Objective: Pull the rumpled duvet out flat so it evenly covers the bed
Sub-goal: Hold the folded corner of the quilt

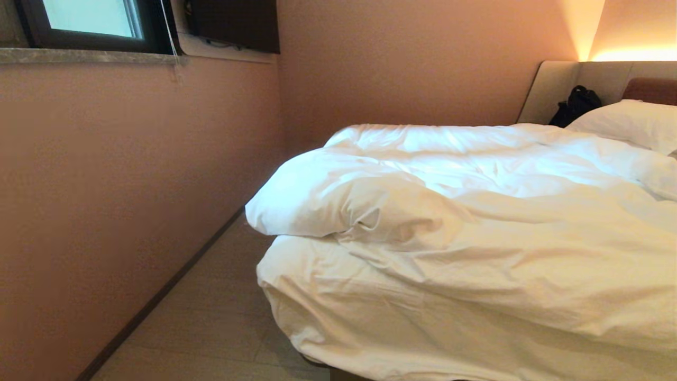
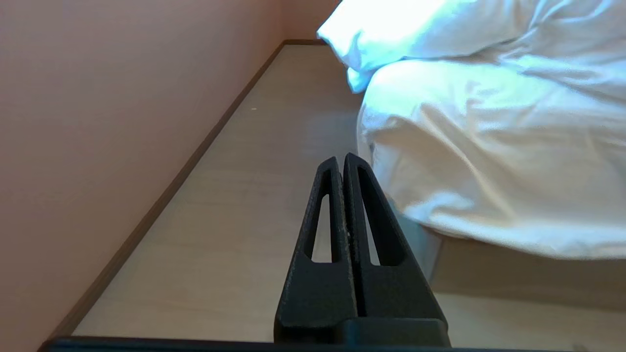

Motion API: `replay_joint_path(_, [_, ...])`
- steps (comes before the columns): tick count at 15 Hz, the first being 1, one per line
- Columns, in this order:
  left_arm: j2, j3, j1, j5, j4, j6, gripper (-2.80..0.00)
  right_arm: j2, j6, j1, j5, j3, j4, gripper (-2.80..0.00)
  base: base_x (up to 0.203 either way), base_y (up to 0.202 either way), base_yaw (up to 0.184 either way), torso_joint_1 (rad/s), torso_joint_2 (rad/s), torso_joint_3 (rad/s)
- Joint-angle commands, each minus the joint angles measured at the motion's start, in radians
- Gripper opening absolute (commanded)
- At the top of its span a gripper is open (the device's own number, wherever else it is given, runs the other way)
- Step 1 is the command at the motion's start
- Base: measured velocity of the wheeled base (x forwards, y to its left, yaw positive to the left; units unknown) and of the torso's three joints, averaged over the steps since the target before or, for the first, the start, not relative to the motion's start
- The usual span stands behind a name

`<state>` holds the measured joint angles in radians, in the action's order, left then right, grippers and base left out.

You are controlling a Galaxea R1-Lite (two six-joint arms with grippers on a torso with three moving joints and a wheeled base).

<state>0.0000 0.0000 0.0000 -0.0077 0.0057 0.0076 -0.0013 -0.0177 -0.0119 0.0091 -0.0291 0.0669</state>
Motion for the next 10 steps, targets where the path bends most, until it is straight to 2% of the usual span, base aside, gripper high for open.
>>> replay_joint_path(1, [0.000,0.000,0.000,0.000,0.000,-0.001,-2.80,0.001,-0.001,0.000,0.000,0.000,0.001,-2.80,0.195,0.000,0.000,0.003,0.00,-0.002])
replay_joint_path(10, [0.000,0.000,0.000,0.000,0.000,-0.001,-2.80,0.001,-0.001,0.000,0.000,0.000,0.001,-2.80,0.195,0.000,0.000,0.003,0.00,0.002])
